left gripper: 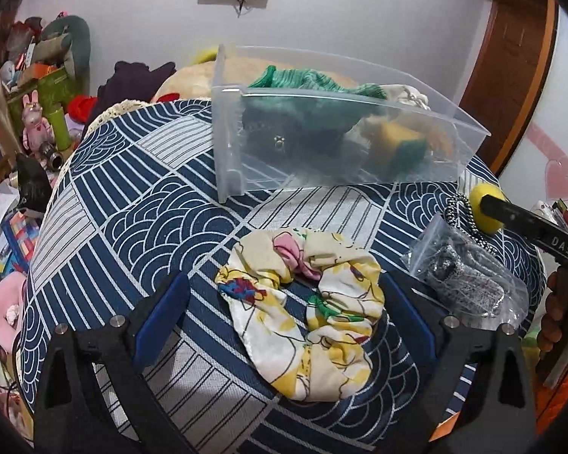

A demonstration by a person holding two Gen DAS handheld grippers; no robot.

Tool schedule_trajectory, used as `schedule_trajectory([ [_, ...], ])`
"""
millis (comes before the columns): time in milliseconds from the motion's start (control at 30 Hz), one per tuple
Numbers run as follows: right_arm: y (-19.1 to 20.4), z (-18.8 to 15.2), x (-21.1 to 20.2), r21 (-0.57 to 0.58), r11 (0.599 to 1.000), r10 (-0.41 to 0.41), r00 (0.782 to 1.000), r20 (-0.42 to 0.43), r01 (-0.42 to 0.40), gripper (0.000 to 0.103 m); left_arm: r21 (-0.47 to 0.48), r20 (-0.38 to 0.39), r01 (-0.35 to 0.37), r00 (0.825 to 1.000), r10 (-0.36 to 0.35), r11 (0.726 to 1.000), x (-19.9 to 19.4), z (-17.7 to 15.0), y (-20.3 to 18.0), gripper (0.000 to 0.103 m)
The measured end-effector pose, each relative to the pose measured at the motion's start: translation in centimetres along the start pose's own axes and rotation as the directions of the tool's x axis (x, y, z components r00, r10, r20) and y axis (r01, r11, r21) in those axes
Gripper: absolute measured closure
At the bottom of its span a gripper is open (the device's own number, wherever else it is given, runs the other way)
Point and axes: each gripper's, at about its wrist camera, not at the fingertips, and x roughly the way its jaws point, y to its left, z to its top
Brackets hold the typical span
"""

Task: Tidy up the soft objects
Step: 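Grasp the floral scrunchie with the left tool while the right tool grasps the yellow felt ball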

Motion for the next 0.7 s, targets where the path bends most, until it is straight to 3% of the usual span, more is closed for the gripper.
schedule_trajectory([
  [67, 0.3, -0.2, 0.3, -0.017, 1.000, 0.025, 1.000, -0.016, -0.025, 0.062, 0.023, -0.003, 0.009, 1.000, -0.009, 1.000, -0.1, 0.0, -0.3, 0.021],
  [133, 0.9, -0.4, 0.2, -0.049, 0.999, 0.021, 1.000, -0.019, -0.022, 0.062, 0.048, 0.004, 0.013, 1.000, -0.013, 0.999, -0.3, -0.2, -0.7, 0.031],
  [200, 1.3, -0.5, -0.1, -0.069, 0.998, 0.005, 1.000, -0.010, -0.006, 0.063, 0.069, 0.006, 0.021, 1.000, -0.022, 0.997, -0.5, -0.3, -1.0, 0.051],
  [300, 1.0, -0.5, -0.4, -0.060, 0.998, 0.003, 1.000, -0.002, -0.003, 0.064, 0.081, 0.012, 0.022, 1.000, -0.023, 0.997, -0.8, -0.3, -1.0, 0.069],
  [400, 0.7, -0.3, -1.1, -0.040, 0.999, 0.008, 1.000, 0.014, -0.007, 0.064, 0.075, 0.022, 0.038, 0.999, -0.040, 0.996, -1.4, 0.0, -0.7, 0.078],
  [700, 1.5, 0.8, -3.6, -0.048, 0.999, 0.022, 0.996, 0.091, -0.018, 0.064, 0.071, 0.135, 0.019, 0.990, -0.029, 0.997, -4.7, 2.1, -0.5, 0.080],
])
